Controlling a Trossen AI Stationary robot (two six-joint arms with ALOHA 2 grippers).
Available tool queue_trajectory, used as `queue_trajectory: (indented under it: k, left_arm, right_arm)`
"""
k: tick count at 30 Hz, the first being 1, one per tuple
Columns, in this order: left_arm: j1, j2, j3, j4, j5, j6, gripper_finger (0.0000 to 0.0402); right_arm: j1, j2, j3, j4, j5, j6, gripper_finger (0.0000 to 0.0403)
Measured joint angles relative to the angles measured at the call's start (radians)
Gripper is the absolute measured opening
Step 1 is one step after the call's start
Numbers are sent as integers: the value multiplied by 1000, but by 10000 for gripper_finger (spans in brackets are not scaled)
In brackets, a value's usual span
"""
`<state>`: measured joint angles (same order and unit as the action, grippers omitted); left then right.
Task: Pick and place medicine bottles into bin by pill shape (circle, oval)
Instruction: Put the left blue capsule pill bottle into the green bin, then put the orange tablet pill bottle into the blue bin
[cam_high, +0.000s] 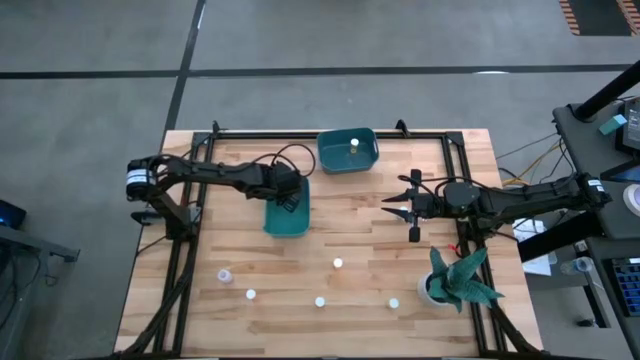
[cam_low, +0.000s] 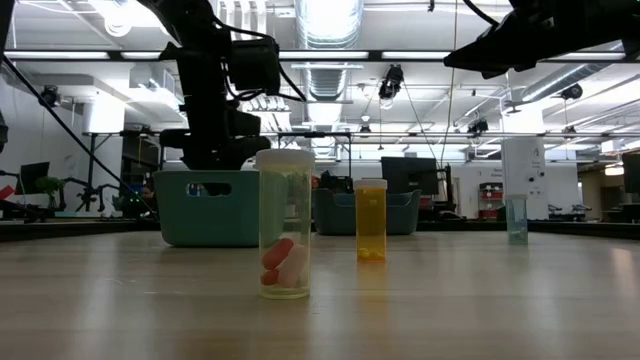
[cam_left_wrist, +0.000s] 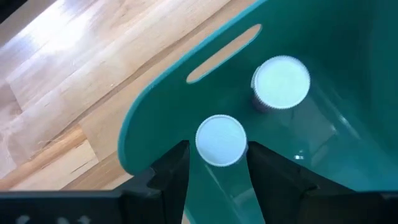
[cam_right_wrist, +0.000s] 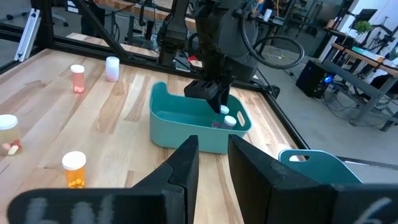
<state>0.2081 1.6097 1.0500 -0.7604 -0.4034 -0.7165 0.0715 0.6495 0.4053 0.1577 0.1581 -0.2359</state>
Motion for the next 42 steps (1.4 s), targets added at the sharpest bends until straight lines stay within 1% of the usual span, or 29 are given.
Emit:
queue_trajectory:
  k: [8,13,17,23,31,34,37,42]
  left_arm:
    - [0,-82,0,0,-9,24,144]
    - [-1,-160,0,-1,-18,26,144]
    - [-25,-227,0,23,-30,32,144]
    - [-129,-294,-10,150,-66,126,144]
    - [-295,-312,-11,297,-70,304,144]
    - [-352,-319,-11,327,-70,353,144]
    - [-404,-329,-11,343,-70,389,144]
    - [-470,-333,-12,365,-70,444,144]
  right_arm:
    - [0,0,0,1,0,11,77]
    - [0,0,0,5,0,22,77]
    - [0,0,0,5,0,55,77]
    - [0,0,0,12,0,90,77]
    - [4,14,0,13,-7,174,77]
    - [25,52,0,13,-34,200,77]
    - [48,99,0,20,-35,230,77]
    - [92,186,1,81,-35,281,77]
